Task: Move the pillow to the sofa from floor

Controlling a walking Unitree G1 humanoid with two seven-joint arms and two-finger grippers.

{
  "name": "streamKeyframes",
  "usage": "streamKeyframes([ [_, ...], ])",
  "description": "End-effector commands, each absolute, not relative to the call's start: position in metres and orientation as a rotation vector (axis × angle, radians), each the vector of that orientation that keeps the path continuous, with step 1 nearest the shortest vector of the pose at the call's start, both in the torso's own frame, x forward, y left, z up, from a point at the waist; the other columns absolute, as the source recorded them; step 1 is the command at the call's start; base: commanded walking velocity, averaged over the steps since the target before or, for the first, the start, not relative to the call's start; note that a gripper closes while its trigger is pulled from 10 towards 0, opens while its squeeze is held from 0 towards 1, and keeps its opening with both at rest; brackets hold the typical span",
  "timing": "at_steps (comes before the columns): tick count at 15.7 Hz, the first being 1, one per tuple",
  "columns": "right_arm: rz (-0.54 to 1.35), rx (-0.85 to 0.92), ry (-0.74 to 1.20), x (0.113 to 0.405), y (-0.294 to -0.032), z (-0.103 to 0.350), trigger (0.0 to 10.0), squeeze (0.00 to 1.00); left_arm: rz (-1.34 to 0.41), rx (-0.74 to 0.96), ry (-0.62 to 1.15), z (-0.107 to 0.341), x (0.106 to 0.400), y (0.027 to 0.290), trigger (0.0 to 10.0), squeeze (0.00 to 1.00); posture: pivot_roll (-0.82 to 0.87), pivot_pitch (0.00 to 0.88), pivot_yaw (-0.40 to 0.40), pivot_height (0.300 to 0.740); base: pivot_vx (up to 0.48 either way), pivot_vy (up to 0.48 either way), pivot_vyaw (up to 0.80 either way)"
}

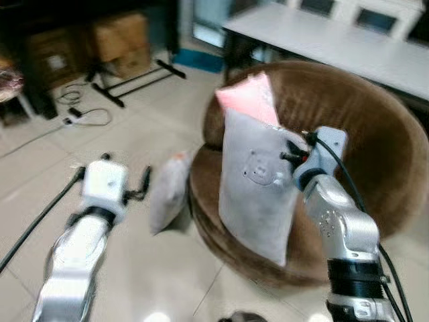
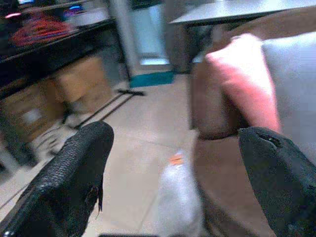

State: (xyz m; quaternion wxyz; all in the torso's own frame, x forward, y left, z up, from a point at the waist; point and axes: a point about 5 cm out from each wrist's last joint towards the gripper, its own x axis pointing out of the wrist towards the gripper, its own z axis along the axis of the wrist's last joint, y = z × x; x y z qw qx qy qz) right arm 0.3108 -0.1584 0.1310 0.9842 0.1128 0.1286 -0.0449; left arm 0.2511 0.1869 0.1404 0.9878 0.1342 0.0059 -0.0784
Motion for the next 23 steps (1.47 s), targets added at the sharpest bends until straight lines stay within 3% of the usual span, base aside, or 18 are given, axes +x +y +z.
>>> streamKeyframes([
  [1,-0.089,0.223,0.208,0.310,-0.155,0.140,10.0,0.00,-0.171,0.281,0.017,0.142,0.250,0.191,10.0,0.47,-0.03,0.000,-0.013,0.740,0.255,0.000,-0.78],
  [6,-0.117,0.236,0.172,0.305,-0.156,0.142,10.0,0.00,-0.227,0.281,0.033,0.143,0.253,0.192,10.0,0.48,-0.05,0.000,0.039,0.740,0.263,0.000,0.00],
  [8,-0.110,0.223,0.169,0.308,-0.157,0.145,10.0,0.00,-0.236,0.280,0.034,0.142,0.253,0.190,10.0,0.48,-0.04,0.000,0.029,0.740,0.270,0.000,0.00],
  [15,-0.083,0.212,0.168,0.316,-0.153,0.147,10.0,0.00,-0.208,0.267,0.036,0.140,0.250,0.192,10.0,0.49,-0.02,0.000,-0.018,0.740,0.311,0.000,-0.72],
  [23,-0.059,0.204,0.167,0.319,-0.151,0.147,10.0,0.00,-0.207,0.278,0.039,0.139,0.246,0.192,10.0,0.49,-0.01,0.000,-0.040,0.740,0.323,0.000,0.00],
])
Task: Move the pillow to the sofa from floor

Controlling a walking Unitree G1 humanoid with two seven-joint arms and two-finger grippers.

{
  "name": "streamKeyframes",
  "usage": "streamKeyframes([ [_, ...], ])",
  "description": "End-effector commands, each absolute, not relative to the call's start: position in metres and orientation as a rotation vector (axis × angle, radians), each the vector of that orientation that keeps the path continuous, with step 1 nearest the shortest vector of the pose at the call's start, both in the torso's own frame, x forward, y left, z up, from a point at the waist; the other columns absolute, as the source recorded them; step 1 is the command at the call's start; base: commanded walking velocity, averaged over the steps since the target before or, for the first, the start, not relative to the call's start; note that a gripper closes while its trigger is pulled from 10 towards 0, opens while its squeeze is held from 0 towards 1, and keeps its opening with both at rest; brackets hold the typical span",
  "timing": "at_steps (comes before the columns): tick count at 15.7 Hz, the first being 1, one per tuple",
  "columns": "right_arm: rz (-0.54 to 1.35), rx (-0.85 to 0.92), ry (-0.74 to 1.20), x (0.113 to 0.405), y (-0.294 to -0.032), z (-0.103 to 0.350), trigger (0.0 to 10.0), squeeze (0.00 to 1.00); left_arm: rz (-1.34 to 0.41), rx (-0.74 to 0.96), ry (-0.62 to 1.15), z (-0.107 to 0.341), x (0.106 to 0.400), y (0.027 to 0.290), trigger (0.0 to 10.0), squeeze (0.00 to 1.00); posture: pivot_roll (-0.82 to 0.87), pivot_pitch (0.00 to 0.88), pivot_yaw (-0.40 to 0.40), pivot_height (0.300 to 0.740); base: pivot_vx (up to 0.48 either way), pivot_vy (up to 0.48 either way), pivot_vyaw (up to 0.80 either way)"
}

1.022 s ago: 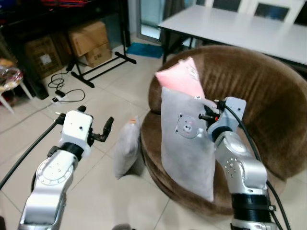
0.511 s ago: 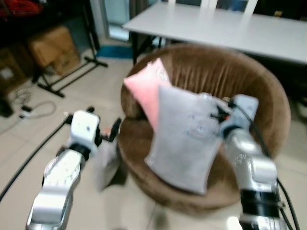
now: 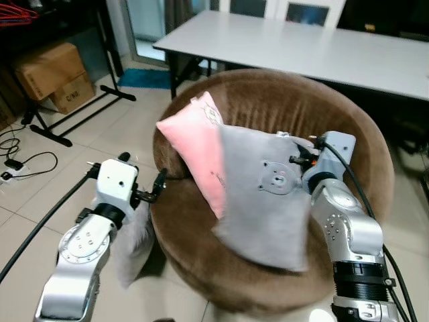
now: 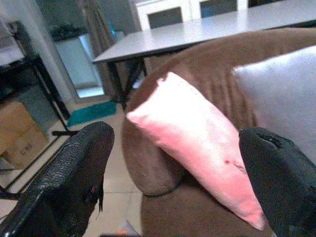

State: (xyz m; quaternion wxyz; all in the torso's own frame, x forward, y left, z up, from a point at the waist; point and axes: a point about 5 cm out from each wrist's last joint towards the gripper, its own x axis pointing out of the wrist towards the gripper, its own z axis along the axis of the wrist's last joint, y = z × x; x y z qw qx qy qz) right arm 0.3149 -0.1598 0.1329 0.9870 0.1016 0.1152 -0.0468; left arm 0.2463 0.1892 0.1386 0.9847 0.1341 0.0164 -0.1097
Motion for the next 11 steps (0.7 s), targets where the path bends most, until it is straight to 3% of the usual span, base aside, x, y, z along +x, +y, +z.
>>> streamKeyframes([
  [1,-0.055,0.204,0.168,0.3200,-0.1495,0.1470,10.0,0.00,-0.205,0.279,0.039,0.1386,0.2461,0.1925,10.0,0.49,-0.01,0.000,-0.040,0.740,0.326,0.000,0.00],
  [11,-0.074,0.202,0.169,0.3224,-0.1520,0.1450,10.0,0.00,-0.224,0.285,0.031,0.1390,0.2475,0.1905,10.0,0.50,0.00,0.000,-0.045,0.740,0.325,0.000,0.00],
])
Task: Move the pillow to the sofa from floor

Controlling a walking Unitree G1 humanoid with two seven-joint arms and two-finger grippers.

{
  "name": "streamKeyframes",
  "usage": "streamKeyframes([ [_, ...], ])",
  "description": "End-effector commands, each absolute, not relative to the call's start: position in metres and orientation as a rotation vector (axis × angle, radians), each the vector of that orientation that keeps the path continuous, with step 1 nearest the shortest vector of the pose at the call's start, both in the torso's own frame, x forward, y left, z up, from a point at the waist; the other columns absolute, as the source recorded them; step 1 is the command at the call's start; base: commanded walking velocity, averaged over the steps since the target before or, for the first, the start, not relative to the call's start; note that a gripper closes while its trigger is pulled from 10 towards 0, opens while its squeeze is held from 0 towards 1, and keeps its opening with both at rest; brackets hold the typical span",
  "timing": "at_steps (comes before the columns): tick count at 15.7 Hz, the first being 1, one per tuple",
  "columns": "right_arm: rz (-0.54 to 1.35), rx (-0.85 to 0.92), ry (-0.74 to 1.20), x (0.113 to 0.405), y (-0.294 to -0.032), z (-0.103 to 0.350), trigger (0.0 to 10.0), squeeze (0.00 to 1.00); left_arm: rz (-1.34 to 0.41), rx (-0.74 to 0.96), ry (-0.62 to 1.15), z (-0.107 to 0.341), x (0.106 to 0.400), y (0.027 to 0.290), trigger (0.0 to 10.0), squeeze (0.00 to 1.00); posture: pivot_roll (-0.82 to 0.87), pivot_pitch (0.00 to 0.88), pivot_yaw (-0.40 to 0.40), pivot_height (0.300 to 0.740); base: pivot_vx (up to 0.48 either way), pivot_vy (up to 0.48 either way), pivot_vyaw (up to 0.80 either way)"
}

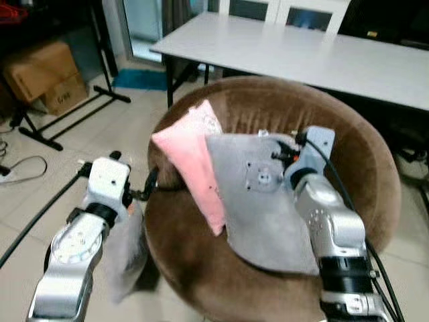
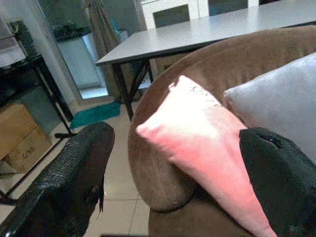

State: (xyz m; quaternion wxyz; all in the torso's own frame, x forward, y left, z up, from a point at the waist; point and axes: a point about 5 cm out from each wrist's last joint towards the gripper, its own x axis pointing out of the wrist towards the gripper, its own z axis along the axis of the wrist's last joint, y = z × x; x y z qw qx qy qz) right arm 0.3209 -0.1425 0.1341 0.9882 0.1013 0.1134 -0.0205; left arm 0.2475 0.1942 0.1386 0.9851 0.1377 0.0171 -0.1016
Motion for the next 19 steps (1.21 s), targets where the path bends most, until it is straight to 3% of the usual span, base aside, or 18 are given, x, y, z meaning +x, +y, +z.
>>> streamKeyframes([
  [1,-0.091,0.191,0.173,0.323,-0.156,0.144,10.0,0.00,-0.228,0.290,0.032,0.139,0.248,0.190,10.0,0.49,0.00,0.000,-0.046,0.740,0.326,0.000,0.00],
  [9,-0.123,0.138,0.181,0.330,-0.178,0.145,10.0,0.00,-0.314,0.332,0.103,0.127,0.240,0.184,10.0,0.44,0.00,0.000,-0.057,0.740,0.041,0.000,0.00],
  [15,-0.053,0.145,0.172,0.371,-0.165,0.153,10.0,0.00,-0.500,0.329,0.187,0.119,0.229,0.177,10.0,0.45,0.00,0.000,-0.081,0.740,0.000,0.000,0.00],
  [18,0.026,0.160,0.345,0.393,-0.139,0.137,10.0,0.00,-0.610,0.311,0.225,0.117,0.229,0.171,10.0,0.46,0.01,0.000,-0.078,0.740,0.000,0.000,0.00],
  [19,0.050,0.158,0.379,0.395,-0.131,0.134,10.0,0.44,-0.646,0.302,0.240,0.116,0.229,0.170,10.0,0.46,0.01,0.000,-0.079,0.740,0.000,0.000,0.00],
])
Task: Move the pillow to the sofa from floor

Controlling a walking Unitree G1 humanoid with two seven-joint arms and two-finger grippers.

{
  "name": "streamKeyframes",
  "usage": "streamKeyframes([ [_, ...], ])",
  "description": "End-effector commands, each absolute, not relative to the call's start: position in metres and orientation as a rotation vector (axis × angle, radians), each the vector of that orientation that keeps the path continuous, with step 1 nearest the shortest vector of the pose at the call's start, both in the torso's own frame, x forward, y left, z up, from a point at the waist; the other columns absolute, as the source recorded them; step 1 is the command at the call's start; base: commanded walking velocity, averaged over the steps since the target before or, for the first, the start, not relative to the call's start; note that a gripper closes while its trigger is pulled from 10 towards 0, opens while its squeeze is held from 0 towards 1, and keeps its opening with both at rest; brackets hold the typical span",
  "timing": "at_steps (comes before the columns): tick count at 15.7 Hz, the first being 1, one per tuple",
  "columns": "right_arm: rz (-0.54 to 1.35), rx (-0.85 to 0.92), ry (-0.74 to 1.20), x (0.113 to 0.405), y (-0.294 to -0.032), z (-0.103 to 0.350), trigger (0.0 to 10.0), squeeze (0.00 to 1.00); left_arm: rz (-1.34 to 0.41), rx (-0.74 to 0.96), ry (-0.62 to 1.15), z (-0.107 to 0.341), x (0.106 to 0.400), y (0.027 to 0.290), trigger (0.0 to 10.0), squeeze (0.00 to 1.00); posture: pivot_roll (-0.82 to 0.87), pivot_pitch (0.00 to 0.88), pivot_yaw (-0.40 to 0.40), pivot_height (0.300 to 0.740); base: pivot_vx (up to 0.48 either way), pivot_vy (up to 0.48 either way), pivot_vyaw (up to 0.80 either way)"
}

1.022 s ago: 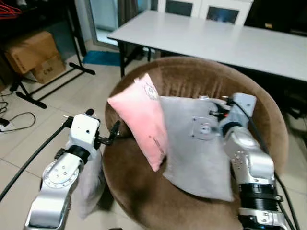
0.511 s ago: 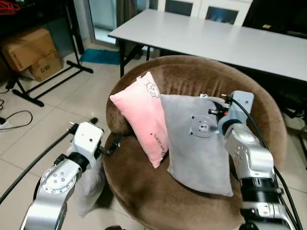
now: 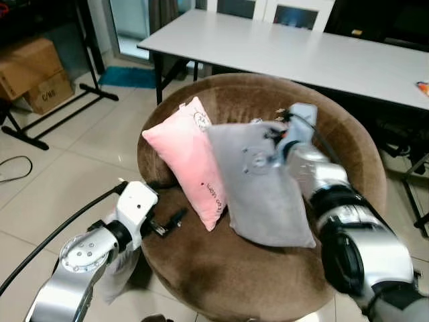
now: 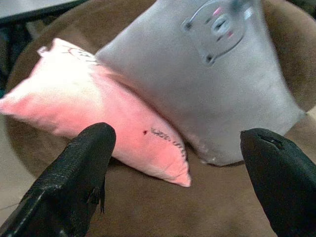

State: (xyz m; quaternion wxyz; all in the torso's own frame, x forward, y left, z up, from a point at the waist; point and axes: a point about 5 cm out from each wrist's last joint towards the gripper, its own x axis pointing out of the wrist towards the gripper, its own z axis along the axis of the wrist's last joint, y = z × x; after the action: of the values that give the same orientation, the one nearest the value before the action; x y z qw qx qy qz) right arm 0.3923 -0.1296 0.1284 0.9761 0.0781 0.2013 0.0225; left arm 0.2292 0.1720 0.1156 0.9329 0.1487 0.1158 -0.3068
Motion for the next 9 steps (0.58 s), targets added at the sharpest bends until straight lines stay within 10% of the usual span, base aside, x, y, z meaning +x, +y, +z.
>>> streamKeyframes([
  [1,0.054,0.149,0.387,0.395,-0.129,0.133,10.0,0.44,-0.656,0.301,0.244,0.116,0.229,0.170,10.0,0.46,0.01,0.000,-0.077,0.740,0.000,0.000,0.00],
  [2,0.016,0.132,0.398,0.397,-0.130,0.134,10.0,1.00,-0.668,0.296,0.245,0.117,0.230,0.170,10.0,0.46,0.02,0.000,-0.080,0.740,0.000,0.000,0.00],
  [9,-0.105,0.079,0.217,0.416,-0.148,0.186,10.0,1.00,-0.642,0.301,0.223,0.122,0.233,0.173,10.0,0.46,0.03,0.000,-0.090,0.740,0.000,0.000,0.00],
])
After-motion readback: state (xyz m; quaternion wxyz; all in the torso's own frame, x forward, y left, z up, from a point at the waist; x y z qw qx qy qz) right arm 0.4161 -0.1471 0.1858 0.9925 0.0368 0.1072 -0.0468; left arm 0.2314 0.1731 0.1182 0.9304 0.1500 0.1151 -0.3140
